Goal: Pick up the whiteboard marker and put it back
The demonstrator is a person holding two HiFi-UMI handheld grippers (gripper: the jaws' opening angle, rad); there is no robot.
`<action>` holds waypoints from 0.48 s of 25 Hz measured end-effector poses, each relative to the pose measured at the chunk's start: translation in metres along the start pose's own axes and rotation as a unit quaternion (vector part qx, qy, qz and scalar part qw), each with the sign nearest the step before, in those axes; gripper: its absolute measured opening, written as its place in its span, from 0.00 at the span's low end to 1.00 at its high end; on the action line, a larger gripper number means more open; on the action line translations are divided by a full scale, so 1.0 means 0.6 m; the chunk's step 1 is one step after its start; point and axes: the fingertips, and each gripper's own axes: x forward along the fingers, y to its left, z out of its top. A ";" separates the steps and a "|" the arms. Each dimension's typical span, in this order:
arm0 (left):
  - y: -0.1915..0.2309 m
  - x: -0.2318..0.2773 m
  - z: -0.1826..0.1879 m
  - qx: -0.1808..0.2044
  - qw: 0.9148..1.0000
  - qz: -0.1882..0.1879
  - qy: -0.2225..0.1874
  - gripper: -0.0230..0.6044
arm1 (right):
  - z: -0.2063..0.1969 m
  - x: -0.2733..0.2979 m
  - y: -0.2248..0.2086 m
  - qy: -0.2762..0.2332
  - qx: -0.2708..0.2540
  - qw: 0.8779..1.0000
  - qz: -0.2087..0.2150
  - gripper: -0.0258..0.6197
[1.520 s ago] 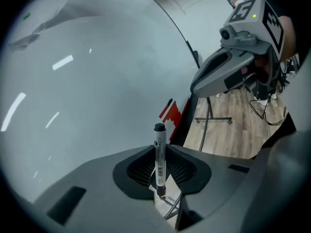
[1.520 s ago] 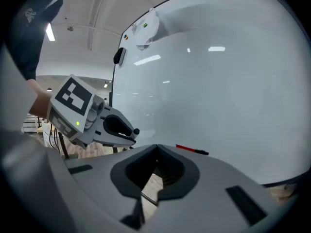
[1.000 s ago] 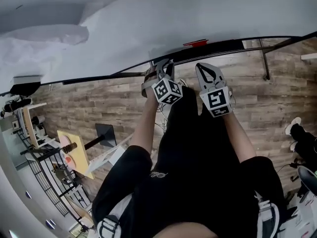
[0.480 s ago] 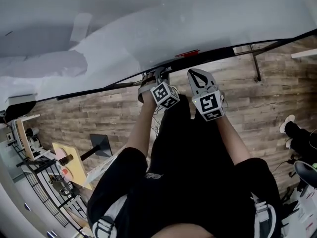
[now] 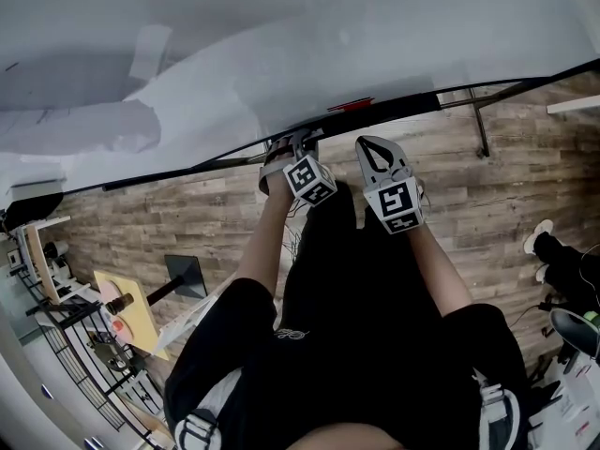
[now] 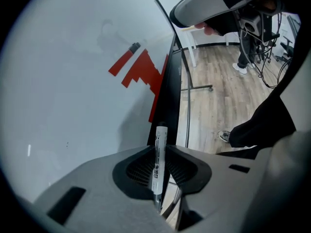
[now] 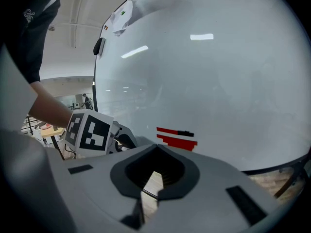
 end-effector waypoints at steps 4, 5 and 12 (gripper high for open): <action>0.000 -0.002 0.000 -0.023 1.000 -0.010 -0.002 0.15 | -0.001 -0.004 -0.003 0.000 0.003 1.000 -0.002 0.04; 0.000 -0.002 0.000 -0.033 0.999 -0.012 -0.002 0.15 | 0.000 -0.004 -0.003 0.000 0.003 1.000 -0.002 0.04; 0.004 -0.017 -0.007 -0.069 0.998 0.008 0.004 0.25 | 0.000 -0.012 0.008 -0.003 -0.003 1.000 0.014 0.04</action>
